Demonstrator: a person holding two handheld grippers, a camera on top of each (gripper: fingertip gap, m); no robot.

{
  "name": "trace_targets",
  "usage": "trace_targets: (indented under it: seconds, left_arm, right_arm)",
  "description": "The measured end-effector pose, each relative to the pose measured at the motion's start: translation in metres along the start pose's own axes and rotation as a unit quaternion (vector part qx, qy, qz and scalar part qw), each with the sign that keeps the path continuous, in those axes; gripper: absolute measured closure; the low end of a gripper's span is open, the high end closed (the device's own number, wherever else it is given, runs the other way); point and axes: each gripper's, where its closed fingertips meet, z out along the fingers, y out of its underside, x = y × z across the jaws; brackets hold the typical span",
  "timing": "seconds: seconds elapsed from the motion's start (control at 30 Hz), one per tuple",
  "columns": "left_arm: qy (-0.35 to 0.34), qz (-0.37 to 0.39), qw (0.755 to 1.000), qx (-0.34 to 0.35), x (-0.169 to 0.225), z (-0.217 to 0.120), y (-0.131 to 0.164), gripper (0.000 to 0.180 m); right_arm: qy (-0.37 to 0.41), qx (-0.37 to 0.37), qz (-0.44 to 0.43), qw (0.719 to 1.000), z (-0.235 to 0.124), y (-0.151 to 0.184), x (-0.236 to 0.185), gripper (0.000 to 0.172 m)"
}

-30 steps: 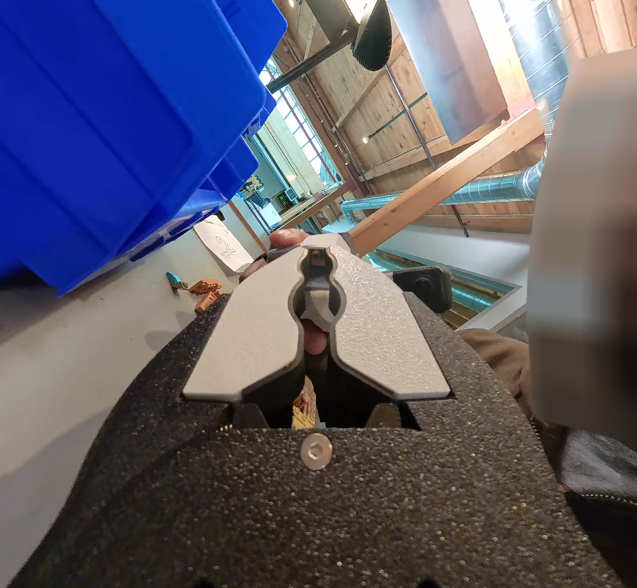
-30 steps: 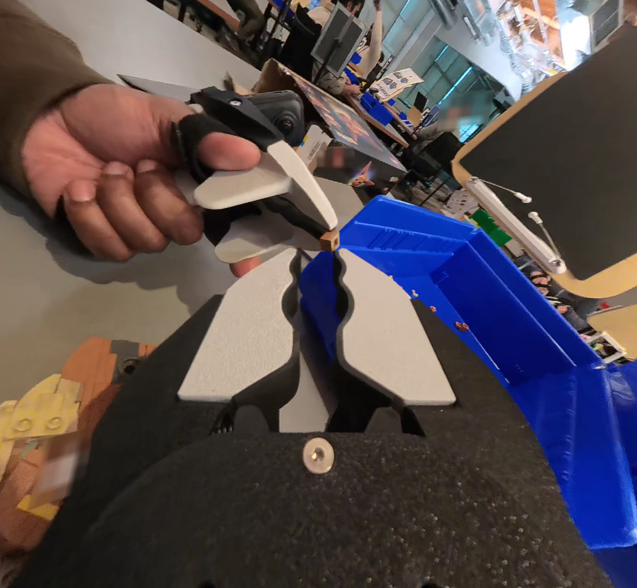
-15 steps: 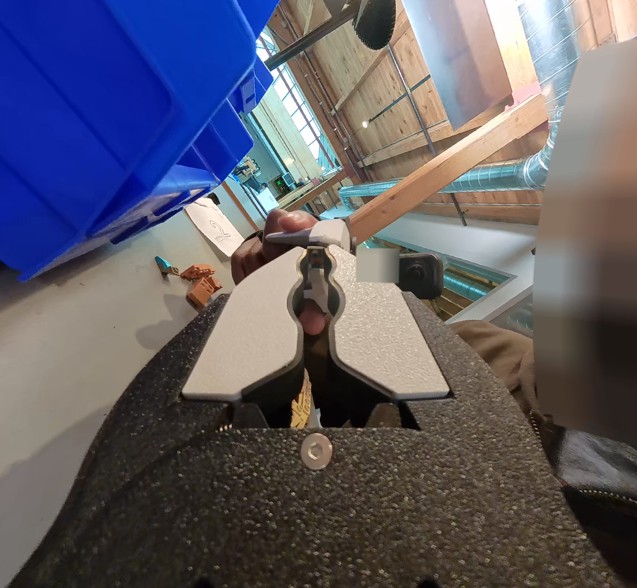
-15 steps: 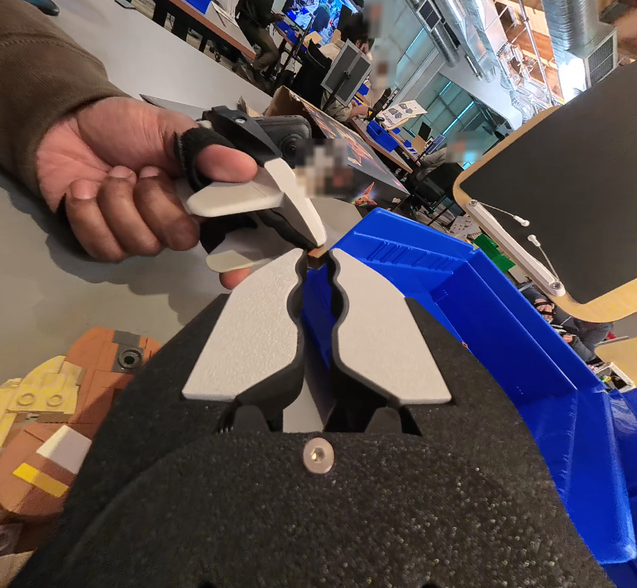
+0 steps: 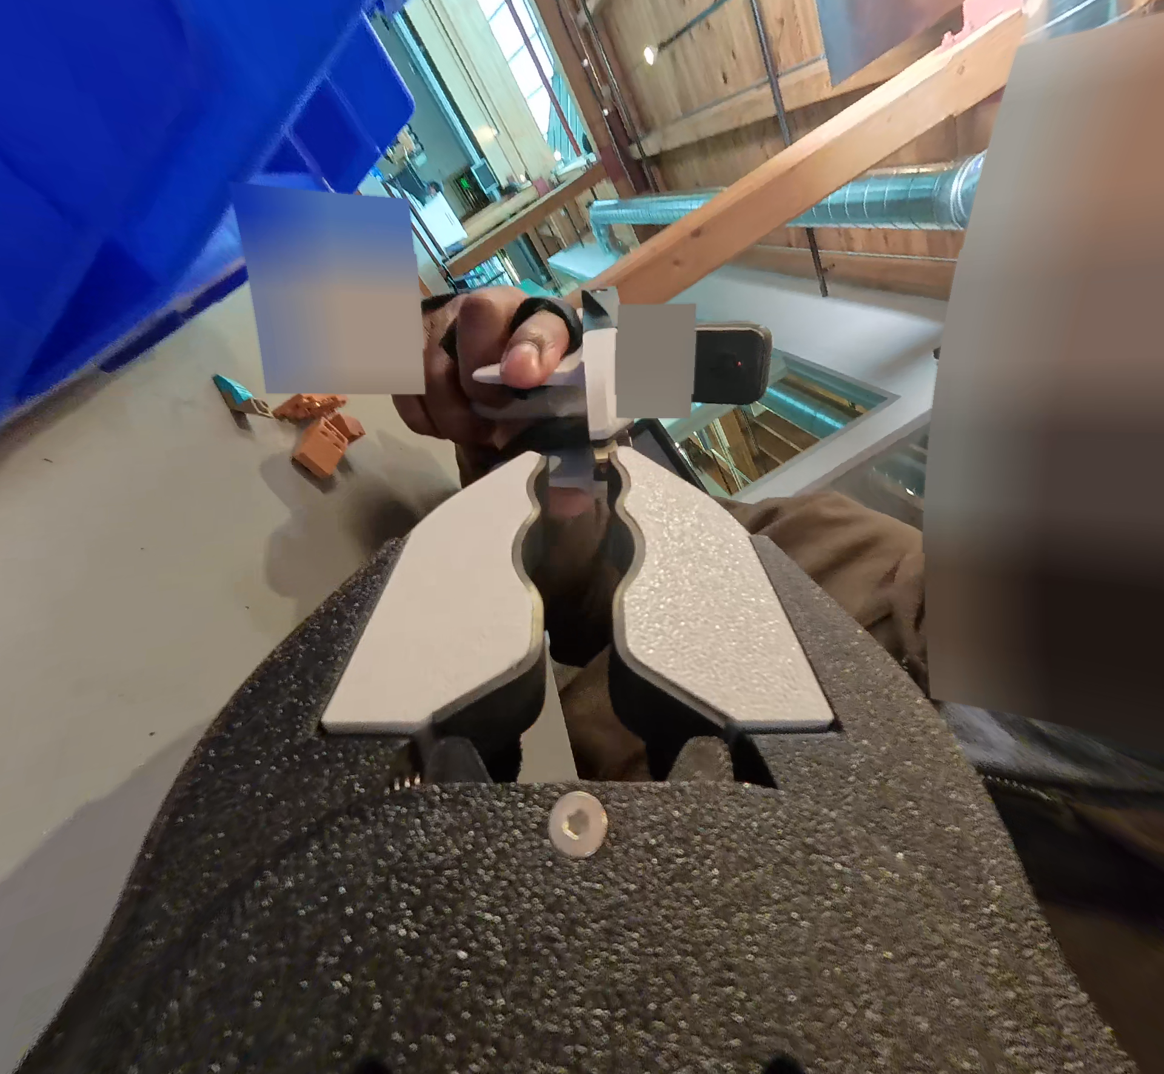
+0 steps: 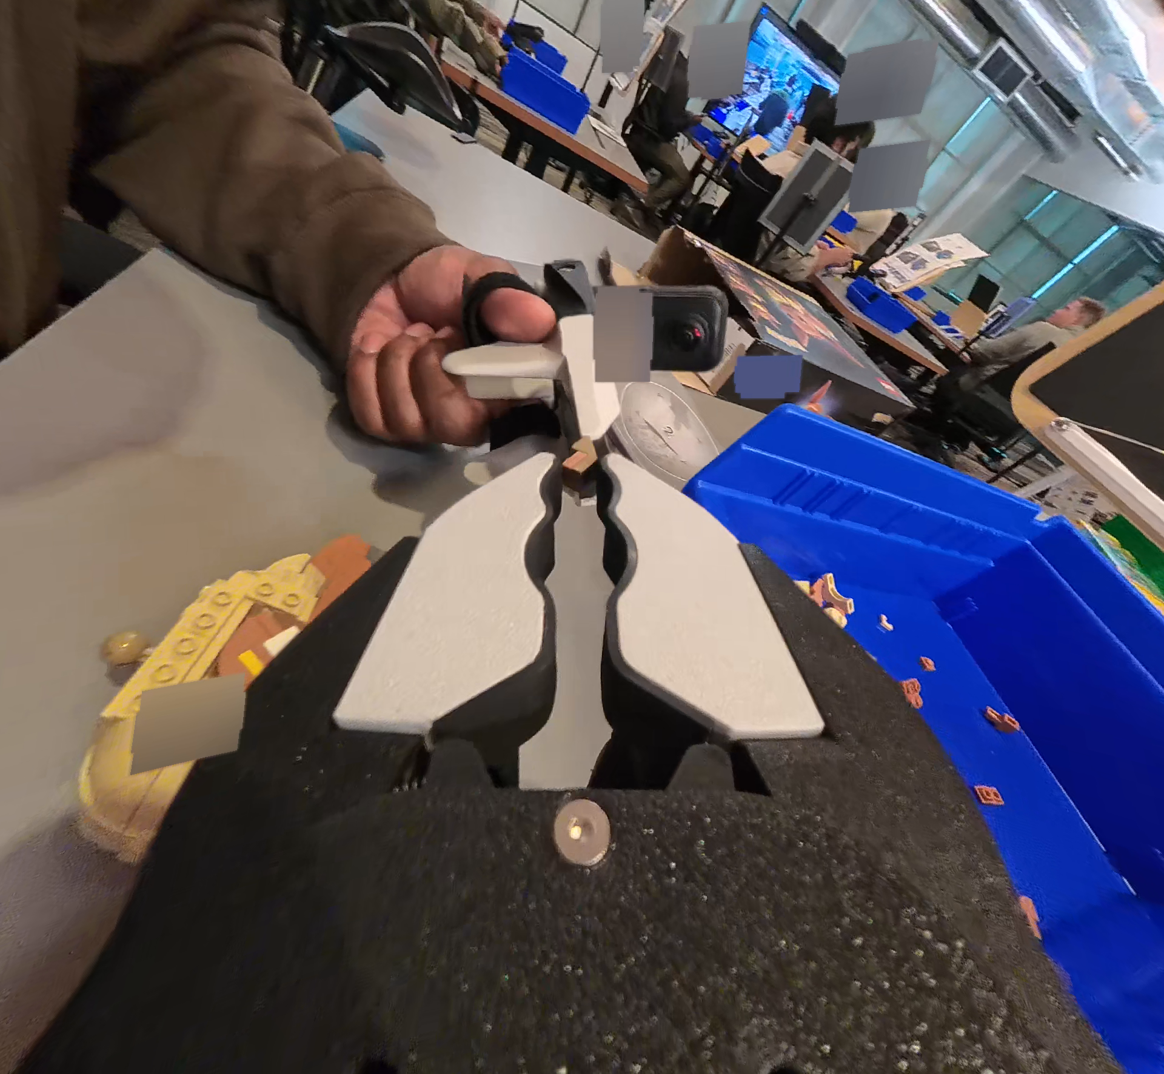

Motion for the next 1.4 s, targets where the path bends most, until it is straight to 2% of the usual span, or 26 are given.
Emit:
trace_targets:
  seconds: [0.47, 1.1, 1.3, 1.4]
  left_arm:
    - [0.017, -0.013, 0.997, -0.072, 0.005, 0.003, 0.02, 0.165]
    - [0.014, -0.001, 0.993, -0.12, 0.007, 0.009, 0.037, 0.165]
    - [0.014, -0.002, 0.993, -0.121, 0.007, 0.008, 0.037, 0.172]
    - [0.015, 0.02, 0.993, -0.118, 0.009, 0.008, 0.036, 0.173]
  right_arm:
    - [-0.065, -0.008, 0.003, 0.998, -0.005, 0.001, -0.016, 0.162]
    - [-0.118, -0.024, 0.007, 0.993, -0.006, 0.005, -0.032, 0.162]
    - [-0.123, -0.024, 0.008, 0.992, -0.005, 0.005, -0.033, 0.162]
    - [-0.118, -0.017, 0.014, 0.993, -0.005, 0.002, -0.032, 0.162]
